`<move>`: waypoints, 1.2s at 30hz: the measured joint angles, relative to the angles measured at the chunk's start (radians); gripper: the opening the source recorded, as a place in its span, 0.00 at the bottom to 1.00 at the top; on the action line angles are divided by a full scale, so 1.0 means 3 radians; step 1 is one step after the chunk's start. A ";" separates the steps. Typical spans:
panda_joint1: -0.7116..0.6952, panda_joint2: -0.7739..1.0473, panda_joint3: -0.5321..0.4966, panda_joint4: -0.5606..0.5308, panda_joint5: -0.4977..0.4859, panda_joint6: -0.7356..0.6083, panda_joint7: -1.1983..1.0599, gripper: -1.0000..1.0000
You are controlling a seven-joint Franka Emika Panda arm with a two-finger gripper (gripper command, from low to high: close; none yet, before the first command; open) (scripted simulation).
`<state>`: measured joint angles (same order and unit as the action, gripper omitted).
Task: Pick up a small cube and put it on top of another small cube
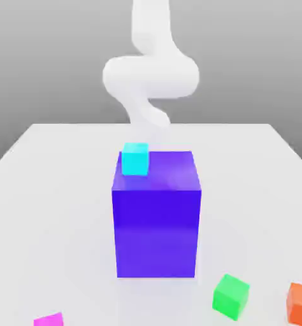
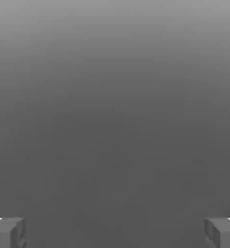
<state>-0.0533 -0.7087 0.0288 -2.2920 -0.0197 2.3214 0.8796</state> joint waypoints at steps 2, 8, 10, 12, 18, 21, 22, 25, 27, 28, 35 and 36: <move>-0.0143 0.0257 0.0076 0.0023 -0.0064 0.0059 0.0232 0.50; -0.0485 0.0990 0.0236 0.0088 -0.0280 0.0226 0.0913 0.50; -0.0576 0.1234 0.0266 0.0110 -0.0355 0.0281 0.1140 0.50; -0.0657 0.1477 0.0284 0.0132 -0.0424 0.0335 0.1363 0.50; -0.0848 0.2199 0.0258 0.0196 -0.0565 0.0506 0.1986 0.50; -0.0935 0.2552 0.0232 0.0225 -0.0570 0.0599 0.2253 0.50; -0.0940 0.2668 0.0215 0.0234 -0.0558 0.0632 0.2330 0.50; -0.0965 0.3011 0.0167 0.0260 -0.0488 0.0733 0.2547 0.50; -0.0992 0.3235 0.0140 0.0276 -0.0403 0.0803 0.2664 0.50; -0.1008 0.3346 0.0131 0.0284 -0.0351 0.0839 0.2715 0.50; -0.1058 0.4156 0.0089 0.0408 -0.0160 0.1288 0.2905 0.50; -0.1051 0.4233 0.0081 0.0424 -0.0167 0.1346 0.2912 0.00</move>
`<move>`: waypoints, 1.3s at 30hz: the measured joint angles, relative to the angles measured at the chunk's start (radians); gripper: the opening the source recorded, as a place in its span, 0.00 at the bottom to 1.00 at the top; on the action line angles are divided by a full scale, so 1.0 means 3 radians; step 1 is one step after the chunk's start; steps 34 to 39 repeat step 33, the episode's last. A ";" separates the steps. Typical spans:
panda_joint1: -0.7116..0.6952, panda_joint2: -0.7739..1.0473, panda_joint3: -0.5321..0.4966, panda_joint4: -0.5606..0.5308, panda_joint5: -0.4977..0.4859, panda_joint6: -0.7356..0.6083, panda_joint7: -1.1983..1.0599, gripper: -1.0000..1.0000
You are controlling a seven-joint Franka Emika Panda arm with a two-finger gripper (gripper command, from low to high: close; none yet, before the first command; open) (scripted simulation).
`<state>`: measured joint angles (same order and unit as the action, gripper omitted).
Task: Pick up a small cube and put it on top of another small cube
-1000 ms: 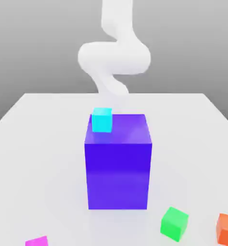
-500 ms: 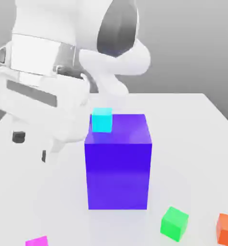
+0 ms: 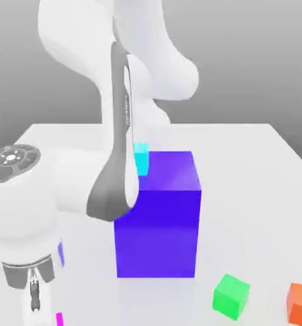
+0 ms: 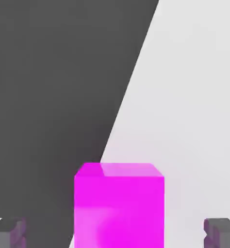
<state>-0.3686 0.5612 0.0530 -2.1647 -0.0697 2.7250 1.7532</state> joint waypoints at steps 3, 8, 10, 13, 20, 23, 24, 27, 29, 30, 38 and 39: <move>0.0000 0.0000 0.0000 0.0000 0.0000 0.0003 0.0000 0.00; -0.0010 -0.0089 0.0011 -0.0020 0.0014 -0.0063 -0.0007 0.00; -0.0024 -0.0306 0.0030 -0.0069 0.0040 -0.0232 -0.0026 0.00; 0.0079 -0.0591 0.0183 -0.0221 0.0007 -0.0368 -0.0157 0.00; 0.0511 -0.1104 0.0813 -0.0716 -0.0118 -0.0411 -0.0707 0.00; 0.0698 -0.1317 0.1088 -0.0934 -0.0115 -0.0416 -0.0985 0.00; 0.0757 -0.1389 0.1182 -0.1007 -0.0105 -0.0417 -0.1084 0.00; 0.0876 -0.1202 0.1166 -0.1052 -0.0333 -0.0209 -0.1003 0.00; 0.0979 -0.0979 0.1041 -0.1040 -0.0543 -0.0018 -0.0860 0.00; 0.1025 -0.0894 0.0984 -0.1035 -0.0619 0.0055 -0.0807 1.00; 0.1025 -0.0894 0.0984 -0.1035 -0.0619 0.0056 -0.0807 1.00; 0.1025 -0.0894 0.0984 -0.1035 -0.0619 0.0056 -0.0807 1.00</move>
